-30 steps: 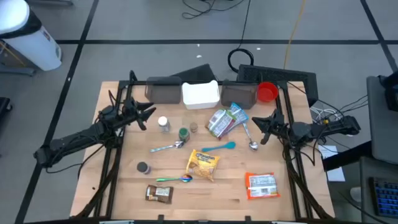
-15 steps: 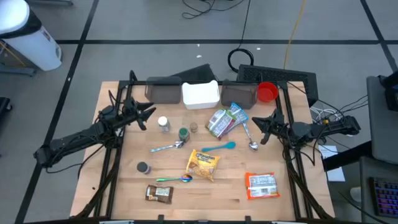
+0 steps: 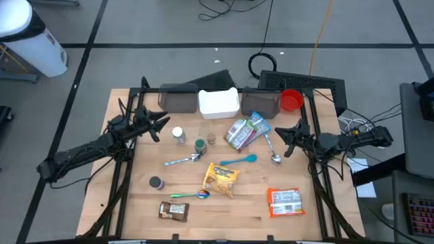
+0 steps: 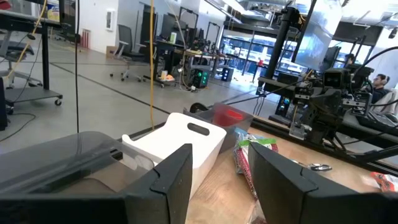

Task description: Pick & Place Food Item

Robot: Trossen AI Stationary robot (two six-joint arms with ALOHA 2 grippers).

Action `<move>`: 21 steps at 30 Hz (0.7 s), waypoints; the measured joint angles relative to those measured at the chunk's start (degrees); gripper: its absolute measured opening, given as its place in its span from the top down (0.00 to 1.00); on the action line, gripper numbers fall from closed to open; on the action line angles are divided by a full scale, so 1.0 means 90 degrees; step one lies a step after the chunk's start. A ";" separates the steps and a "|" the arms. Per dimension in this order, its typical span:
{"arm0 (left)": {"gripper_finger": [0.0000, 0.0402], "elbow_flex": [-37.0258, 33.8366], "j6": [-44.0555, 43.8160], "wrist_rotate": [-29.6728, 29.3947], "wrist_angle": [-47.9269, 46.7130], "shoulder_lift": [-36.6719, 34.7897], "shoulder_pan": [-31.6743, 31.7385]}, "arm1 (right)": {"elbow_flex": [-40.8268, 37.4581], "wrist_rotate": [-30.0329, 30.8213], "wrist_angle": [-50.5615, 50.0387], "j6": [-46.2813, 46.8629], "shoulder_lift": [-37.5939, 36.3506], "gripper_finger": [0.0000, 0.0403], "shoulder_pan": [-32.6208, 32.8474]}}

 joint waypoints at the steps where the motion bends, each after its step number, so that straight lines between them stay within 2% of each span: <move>1: 0.59 -0.0002 0.0000 0.0001 0.0000 0.0002 0.0000 | 0.0000 0.0000 0.0001 -0.0001 0.0001 1.00 0.0001; 16: 0.59 -0.0001 0.0000 0.0001 0.0000 0.0001 0.0001 | 0.0000 0.0000 0.0079 0.0179 0.0000 1.00 0.0001; 21: 0.59 0.0000 0.0000 -0.0001 0.0000 0.0000 0.0000 | 0.0001 0.0009 0.0691 0.0543 0.0002 1.00 0.0001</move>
